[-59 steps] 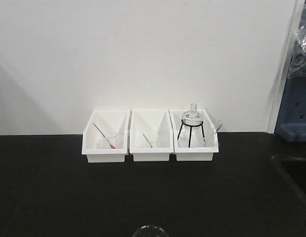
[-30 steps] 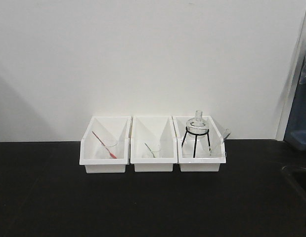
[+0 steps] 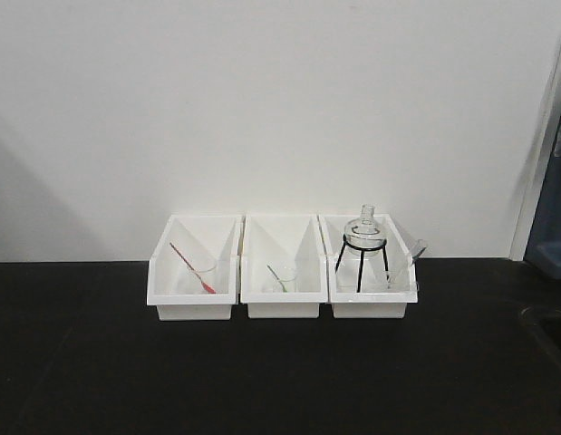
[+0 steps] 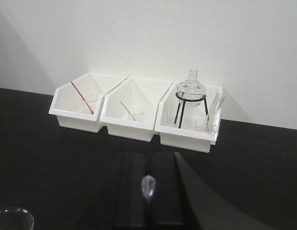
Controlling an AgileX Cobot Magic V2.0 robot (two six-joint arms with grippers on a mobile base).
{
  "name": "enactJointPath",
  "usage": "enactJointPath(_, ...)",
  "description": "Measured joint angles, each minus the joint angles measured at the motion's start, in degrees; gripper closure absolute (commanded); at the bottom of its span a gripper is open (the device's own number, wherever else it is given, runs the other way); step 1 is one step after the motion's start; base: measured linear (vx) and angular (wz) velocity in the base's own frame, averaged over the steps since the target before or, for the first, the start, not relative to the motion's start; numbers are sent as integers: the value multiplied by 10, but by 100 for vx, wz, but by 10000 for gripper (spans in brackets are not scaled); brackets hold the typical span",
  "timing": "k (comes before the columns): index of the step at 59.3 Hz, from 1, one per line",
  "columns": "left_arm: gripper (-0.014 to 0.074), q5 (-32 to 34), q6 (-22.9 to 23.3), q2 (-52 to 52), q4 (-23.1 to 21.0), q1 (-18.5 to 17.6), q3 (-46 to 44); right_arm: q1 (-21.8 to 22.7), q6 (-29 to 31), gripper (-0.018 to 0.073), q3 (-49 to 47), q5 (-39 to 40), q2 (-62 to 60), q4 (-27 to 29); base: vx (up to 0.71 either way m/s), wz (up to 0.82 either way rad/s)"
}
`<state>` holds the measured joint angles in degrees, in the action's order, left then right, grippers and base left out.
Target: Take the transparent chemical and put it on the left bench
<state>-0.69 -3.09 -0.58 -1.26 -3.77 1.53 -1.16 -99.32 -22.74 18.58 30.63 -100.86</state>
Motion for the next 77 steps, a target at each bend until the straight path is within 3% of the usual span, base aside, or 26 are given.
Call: enactJointPath(77, 600, 0, 0, 0, 0, 0, 0, 0, 2, 562, 0, -9, 0, 0, 0, 0)
